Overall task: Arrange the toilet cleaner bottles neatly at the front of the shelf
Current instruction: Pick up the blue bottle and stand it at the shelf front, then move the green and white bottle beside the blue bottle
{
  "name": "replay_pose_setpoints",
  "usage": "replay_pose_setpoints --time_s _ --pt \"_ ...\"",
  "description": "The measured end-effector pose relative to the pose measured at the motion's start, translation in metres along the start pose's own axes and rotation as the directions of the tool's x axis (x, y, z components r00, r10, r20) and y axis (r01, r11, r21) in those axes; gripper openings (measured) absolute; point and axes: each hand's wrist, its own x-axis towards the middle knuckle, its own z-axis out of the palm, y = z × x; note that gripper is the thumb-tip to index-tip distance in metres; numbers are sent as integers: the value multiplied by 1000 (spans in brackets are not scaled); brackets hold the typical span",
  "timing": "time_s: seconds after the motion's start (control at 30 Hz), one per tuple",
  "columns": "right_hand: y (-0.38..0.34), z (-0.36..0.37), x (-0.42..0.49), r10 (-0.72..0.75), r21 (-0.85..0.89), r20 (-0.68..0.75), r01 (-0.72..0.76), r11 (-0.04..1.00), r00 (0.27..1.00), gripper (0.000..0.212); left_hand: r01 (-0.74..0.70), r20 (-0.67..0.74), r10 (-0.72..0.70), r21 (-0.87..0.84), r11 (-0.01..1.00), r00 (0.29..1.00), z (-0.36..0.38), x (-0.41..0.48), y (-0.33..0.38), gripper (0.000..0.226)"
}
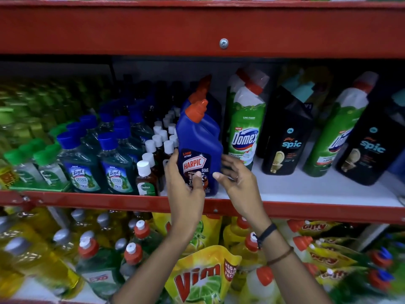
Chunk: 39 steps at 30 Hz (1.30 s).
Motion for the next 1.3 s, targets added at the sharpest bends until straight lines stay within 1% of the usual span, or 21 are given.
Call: replay_pose_setpoints --time_s 0.07,0.13,0.2,0.27,0.37,0.5,0.57,0.63,0.7,0.83,0.93,1.07,1.2,1.3 --pt "0 -12 -4 -7 40 -23 8 999 1000 37 -92 -61 92 16 996 994 13 -12 8 60" --pt "-2 -31 -9 -25 62 -83 30 998 996 33 -186 -77 187 17 982 979 29 -22 15 55" --pt "-3 -55 -14 -45 66 -160 56 996 986 29 -233 -36 233 -3 972 972 47 -31 21 49" --pt "-3 -84 -18 -58 48 -249 72 996 967 25 -257 38 260 -59 965 965 69 -39 28 43" --pt "5 -133 -20 -56 -5 -384 58 998 922 23 -239 157 257 -121 963 954 107 -49 35 38" --pt "18 -194 -13 -64 -69 -524 33 997 849 21 -142 306 182 -150 978 935 165 -57 41 36" --pt "24 -217 -3 -51 -72 -529 15 997 847 23 -96 382 149 -153 984 912 194 -58 43 38" --pt "31 -235 9 -38 -103 -492 -15 995 870 30 -80 445 140 -151 985 884 219 -55 43 42" --pt "38 -245 22 -10 -138 -442 -56 989 897 38 -84 477 130 -117 990 869 242 -50 43 49" --pt "50 -254 42 56 -136 -311 -103 985 949 49 -48 464 74 -67 997 883 270 -45 42 62" --pt "53 -257 50 58 -183 -254 -107 977 965 47 -37 420 59 -60 998 905 279 -45 37 62" --pt "51 -256 46 32 -189 -336 -101 977 941 48 -34 397 49 -46 998 916 283 -45 33 68" --pt "45 -254 37 5 -144 -381 -65 987 925 48 15 388 9 -60 998 922 281 -43 36 74" --pt "39 -253 30 -10 -144 -416 -55 988 909 46 14 383 -2 -29 999 924 274 -43 38 78"
